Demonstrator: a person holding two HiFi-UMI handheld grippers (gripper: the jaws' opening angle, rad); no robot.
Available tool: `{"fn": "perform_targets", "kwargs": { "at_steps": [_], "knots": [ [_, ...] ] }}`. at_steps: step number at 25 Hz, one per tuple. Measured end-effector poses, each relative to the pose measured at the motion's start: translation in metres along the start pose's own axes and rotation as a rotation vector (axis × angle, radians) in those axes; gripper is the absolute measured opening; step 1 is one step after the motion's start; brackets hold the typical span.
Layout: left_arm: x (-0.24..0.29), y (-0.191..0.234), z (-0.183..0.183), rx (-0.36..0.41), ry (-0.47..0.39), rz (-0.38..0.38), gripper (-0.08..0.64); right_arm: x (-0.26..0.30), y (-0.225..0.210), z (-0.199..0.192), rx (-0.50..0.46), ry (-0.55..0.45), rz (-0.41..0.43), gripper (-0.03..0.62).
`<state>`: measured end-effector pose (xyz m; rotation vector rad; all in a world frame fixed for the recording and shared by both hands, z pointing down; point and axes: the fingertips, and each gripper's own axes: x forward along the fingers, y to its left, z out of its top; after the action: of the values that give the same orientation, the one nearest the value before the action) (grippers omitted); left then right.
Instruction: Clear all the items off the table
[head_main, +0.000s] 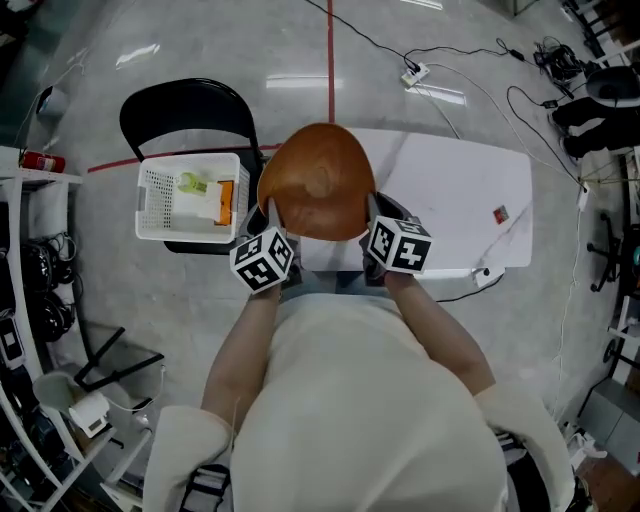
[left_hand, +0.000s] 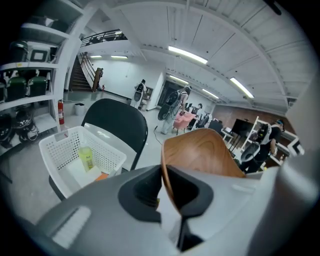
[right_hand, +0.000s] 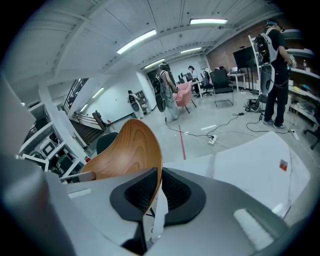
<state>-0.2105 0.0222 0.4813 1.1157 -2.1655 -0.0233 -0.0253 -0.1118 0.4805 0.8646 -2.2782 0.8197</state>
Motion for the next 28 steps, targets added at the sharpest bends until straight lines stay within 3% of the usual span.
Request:
{"fn": "perform_targets", "kwargs": {
  "at_steps": [14, 28],
  "knots": [
    [-0.033, 0.129, 0.038, -0.084, -0.063, 0.135, 0.029, 0.055, 0.132, -0.010, -0.117, 0.059, 0.130, 0.029],
    [-0.061, 0.230, 0.033, -0.177, -0.064, 0.260, 0.029, 0.095, 0.224, -0.043, -0.203, 0.150, 0.218, 0.029]
  ]
}}
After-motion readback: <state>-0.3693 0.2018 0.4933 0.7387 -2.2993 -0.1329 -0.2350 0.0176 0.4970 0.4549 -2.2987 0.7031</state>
